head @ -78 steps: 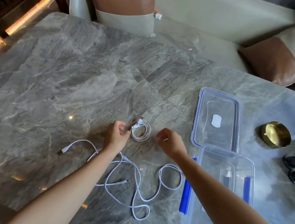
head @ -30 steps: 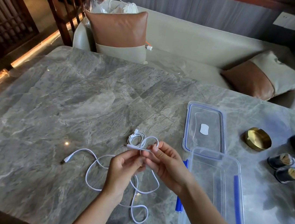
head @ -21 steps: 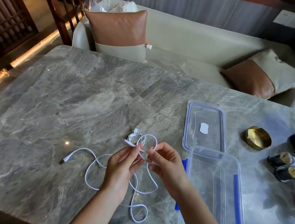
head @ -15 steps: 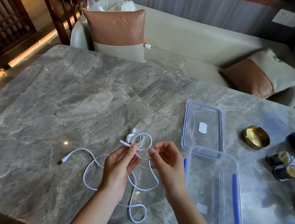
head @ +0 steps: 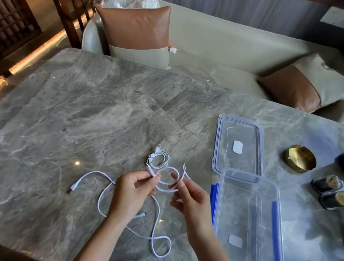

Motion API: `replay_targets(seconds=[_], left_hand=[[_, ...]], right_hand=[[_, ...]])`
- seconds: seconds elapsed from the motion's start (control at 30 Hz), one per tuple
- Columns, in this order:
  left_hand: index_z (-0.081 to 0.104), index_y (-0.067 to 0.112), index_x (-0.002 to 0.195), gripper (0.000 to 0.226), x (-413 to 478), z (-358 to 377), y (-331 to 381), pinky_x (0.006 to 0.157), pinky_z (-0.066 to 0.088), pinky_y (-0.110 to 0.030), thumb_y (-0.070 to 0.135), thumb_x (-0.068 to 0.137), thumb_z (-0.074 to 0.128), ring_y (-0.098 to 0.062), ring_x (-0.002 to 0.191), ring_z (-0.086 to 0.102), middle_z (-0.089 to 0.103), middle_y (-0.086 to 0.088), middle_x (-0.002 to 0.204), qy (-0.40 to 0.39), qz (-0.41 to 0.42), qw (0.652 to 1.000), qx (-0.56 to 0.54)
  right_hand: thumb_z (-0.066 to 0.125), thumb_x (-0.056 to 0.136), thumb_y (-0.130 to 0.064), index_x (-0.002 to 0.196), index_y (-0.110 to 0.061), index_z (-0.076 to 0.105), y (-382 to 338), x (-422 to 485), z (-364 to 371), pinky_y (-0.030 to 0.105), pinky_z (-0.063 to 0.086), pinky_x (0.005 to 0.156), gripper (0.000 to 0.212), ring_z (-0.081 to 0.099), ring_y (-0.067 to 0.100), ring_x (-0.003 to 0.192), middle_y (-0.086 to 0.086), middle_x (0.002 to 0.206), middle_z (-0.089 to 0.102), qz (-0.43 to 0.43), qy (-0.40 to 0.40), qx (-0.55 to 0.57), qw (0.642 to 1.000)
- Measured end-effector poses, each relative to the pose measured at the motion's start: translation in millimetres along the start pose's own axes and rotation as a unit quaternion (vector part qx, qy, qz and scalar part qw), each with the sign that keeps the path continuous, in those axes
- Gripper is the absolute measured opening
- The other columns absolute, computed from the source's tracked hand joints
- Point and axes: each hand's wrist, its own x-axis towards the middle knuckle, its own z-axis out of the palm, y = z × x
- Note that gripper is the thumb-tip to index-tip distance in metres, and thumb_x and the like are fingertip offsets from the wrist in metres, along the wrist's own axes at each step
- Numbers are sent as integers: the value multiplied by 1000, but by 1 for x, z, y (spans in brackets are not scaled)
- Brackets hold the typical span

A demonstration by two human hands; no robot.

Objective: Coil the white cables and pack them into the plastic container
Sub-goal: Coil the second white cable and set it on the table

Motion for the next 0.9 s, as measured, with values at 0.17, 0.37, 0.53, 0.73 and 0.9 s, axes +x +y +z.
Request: replay_targets(seconds=[0.17, 0.37, 0.53, 0.73, 0.9], left_hand=[[71, 17, 66, 25, 3, -12, 7, 53, 53, -17, 1, 84, 64, -2, 51, 58, 61, 7, 51, -92, -46, 994, 47], [72, 14, 77, 12, 6, -18, 18, 60, 58, -24, 6, 82, 66, -12, 57, 65, 67, -4, 62, -129, -29, 974, 186], [71, 22, 80, 22, 3, -5, 19, 52, 50, -19, 4, 86, 60, -5, 51, 60, 68, 8, 56, -88, -9, 986, 140], [74, 22, 81, 10, -2, -6, 17, 67, 53, -34, 21, 83, 64, -19, 69, 67, 73, 2, 70, -87, 59, 950, 294], [68, 26, 84, 5, -7, -7, 21, 61, 48, -33, 25, 82, 63, -15, 63, 60, 64, 2, 58, -107, 126, 911, 378]], right_hand=[[59, 87, 1, 90, -24, 71, -9, 2, -11, 20, 53, 60, 28, 57, 5, 59, -8, 69, 66, -56, -31, -111, 992], [59, 84, 6, 88, -24, 72, -13, -5, -17, 24, 54, 63, 34, 60, 8, 63, -11, 67, 67, -84, -64, -193, 976], [58, 85, 6, 80, -40, 71, -15, -5, -15, 28, 58, 67, 48, 64, 9, 63, -14, 71, 67, -88, -66, -166, 980], [61, 88, -5, 87, -25, 76, -12, -6, -24, 24, 55, 65, 25, 63, 9, 65, -9, 67, 66, -56, -109, -142, 982], [67, 85, -20, 91, -30, 73, -12, -6, -22, 22, 52, 61, 13, 57, 1, 56, -13, 62, 63, -98, -107, -258, 955]])
